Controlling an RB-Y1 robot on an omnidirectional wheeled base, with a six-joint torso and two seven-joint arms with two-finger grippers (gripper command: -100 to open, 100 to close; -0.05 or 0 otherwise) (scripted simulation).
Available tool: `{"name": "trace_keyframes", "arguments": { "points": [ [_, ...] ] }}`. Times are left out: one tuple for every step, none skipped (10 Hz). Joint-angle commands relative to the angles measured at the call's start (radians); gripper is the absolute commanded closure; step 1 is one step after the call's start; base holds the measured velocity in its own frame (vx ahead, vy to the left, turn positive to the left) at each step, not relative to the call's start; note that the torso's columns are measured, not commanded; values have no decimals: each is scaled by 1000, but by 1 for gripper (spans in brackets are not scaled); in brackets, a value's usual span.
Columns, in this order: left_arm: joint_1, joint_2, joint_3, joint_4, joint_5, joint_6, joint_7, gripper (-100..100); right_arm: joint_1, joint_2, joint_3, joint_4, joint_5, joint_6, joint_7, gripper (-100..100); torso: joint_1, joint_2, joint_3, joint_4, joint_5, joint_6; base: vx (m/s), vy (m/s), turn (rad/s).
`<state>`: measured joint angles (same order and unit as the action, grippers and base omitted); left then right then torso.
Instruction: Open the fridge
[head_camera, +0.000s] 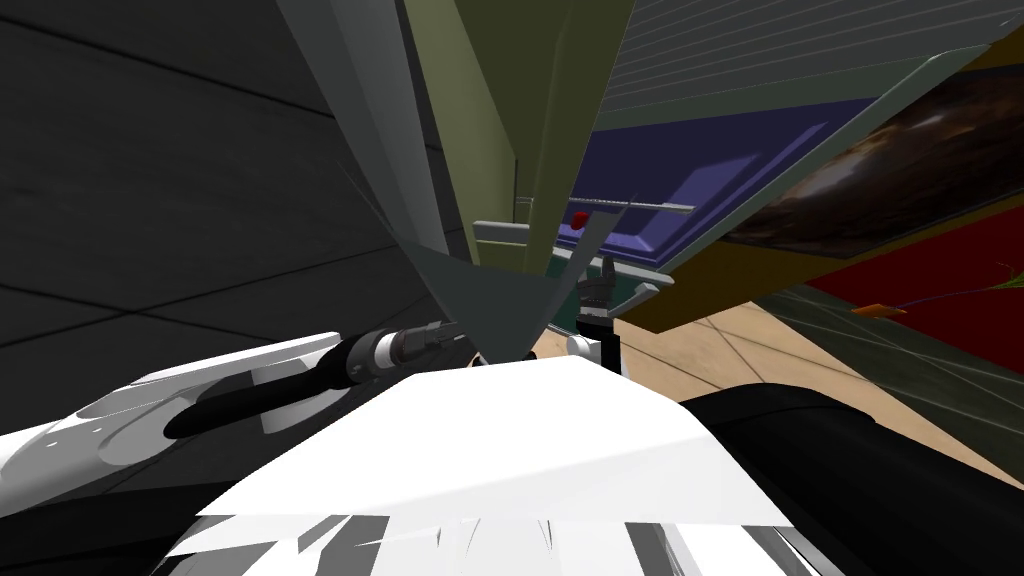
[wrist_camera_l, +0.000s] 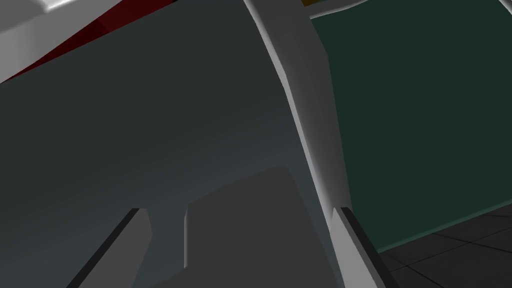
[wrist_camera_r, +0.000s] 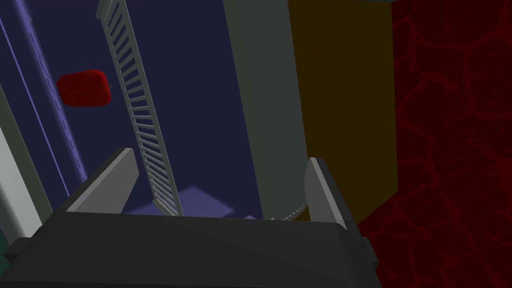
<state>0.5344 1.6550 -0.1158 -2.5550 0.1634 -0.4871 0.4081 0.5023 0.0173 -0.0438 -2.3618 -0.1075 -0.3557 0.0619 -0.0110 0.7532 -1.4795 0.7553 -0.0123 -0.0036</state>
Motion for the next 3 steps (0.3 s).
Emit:
{"name": "trace_keyframes", "arguments": {
  "points": [
    [-2, 7, 35, -11, 19, -8, 11, -100, 0, 0, 0, 0, 0, 0, 0, 0, 1, -1, 0, -2, 1, -1, 4, 4, 11],
    [-2, 7, 35, -11, 19, -8, 11, -100, 0, 0, 0, 0, 0, 0, 0, 0, 2, -1, 0, -2, 1, -1, 0, 0, 0],
    [-9, 19, 50, -17, 32, -10, 21, -100, 0, 0, 0, 0, 0, 0, 0, 0, 1, -1, 1, -2, 1, 0, 0, 7, 75]
  ]
}}
